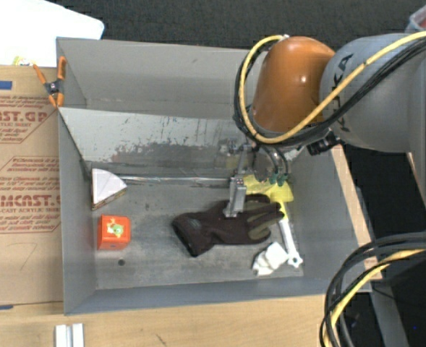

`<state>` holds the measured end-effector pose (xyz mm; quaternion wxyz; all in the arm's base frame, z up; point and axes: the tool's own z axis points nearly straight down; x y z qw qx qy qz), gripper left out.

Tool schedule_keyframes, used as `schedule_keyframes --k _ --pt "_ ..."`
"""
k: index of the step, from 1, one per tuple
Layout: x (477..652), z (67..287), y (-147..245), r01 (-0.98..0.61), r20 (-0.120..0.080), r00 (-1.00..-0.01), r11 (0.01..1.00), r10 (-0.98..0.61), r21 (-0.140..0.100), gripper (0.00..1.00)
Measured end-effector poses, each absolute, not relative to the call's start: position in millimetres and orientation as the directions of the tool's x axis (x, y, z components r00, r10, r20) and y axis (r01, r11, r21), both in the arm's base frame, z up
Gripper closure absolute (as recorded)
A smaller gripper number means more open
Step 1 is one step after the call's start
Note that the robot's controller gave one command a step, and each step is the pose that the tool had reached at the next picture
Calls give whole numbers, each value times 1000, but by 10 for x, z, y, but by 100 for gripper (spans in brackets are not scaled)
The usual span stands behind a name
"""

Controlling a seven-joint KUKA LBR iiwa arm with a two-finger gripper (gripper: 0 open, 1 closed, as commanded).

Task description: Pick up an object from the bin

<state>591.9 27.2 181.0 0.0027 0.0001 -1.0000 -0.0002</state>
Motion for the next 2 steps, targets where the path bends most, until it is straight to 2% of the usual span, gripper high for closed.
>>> schedule_keyframes --k 1,2 --pt "5934 1860 272 0 -2 -1000 1000 0 1 0" --pt "5559 1263 215 -109 -1 -994 994 -109 0 0"
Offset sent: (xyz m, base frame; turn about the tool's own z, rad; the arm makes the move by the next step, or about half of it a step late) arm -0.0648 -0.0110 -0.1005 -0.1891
